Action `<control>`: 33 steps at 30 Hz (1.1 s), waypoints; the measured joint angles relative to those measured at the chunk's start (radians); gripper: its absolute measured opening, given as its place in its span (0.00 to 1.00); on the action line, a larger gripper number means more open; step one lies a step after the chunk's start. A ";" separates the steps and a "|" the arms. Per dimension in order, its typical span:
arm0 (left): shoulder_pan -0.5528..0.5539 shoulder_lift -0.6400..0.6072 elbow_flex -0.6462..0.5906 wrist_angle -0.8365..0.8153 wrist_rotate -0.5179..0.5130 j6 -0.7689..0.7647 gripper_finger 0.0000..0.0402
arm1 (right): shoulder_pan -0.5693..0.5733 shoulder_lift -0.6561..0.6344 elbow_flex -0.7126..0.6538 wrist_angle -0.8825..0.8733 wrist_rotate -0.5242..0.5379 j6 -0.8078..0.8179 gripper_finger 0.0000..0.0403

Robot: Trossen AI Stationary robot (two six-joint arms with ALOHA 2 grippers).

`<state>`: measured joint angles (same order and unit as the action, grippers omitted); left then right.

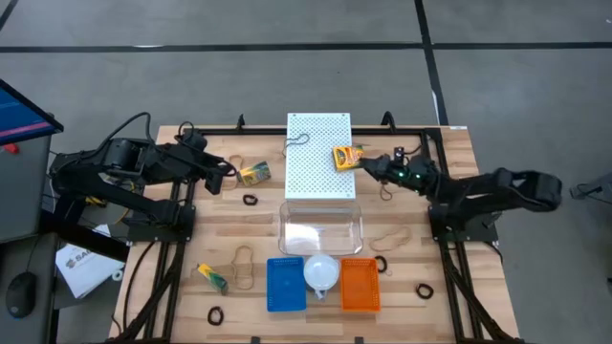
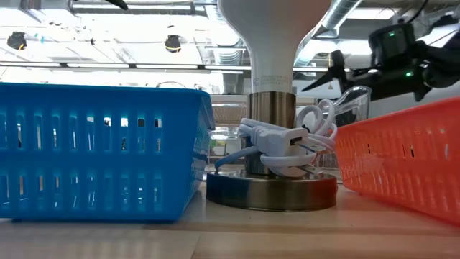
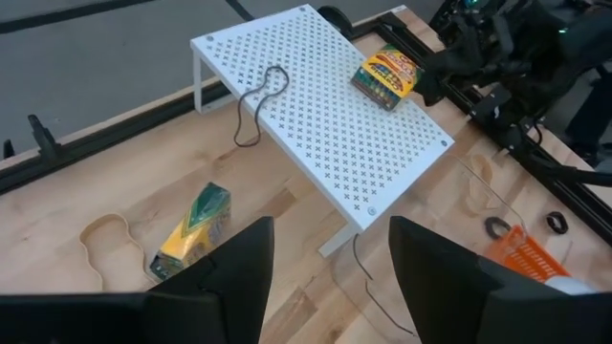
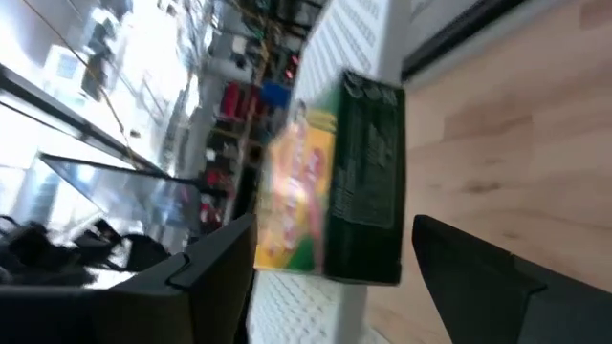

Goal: Pick & Place Office Desk Supplies
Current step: Put the crayon box into the transparent bin

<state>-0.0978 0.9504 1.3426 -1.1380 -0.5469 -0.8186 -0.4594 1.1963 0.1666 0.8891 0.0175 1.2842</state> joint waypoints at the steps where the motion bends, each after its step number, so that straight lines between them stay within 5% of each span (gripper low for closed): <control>1: 0.000 0.000 0.000 0.002 0.002 0.001 0.50 | 0.001 0.023 0.007 0.019 -0.005 -0.001 0.68; 13: 0.000 0.000 0.000 0.004 0.003 0.002 0.50 | 0.001 0.221 0.046 0.214 -0.021 0.024 0.68; 33: 0.000 -0.001 0.000 0.003 0.016 0.002 0.50 | 0.000 0.190 -0.019 0.231 -0.020 0.045 0.68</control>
<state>-0.0978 0.9497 1.3426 -1.1355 -0.5312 -0.8162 -0.4590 1.3860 0.1473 1.1203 -0.0030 1.3288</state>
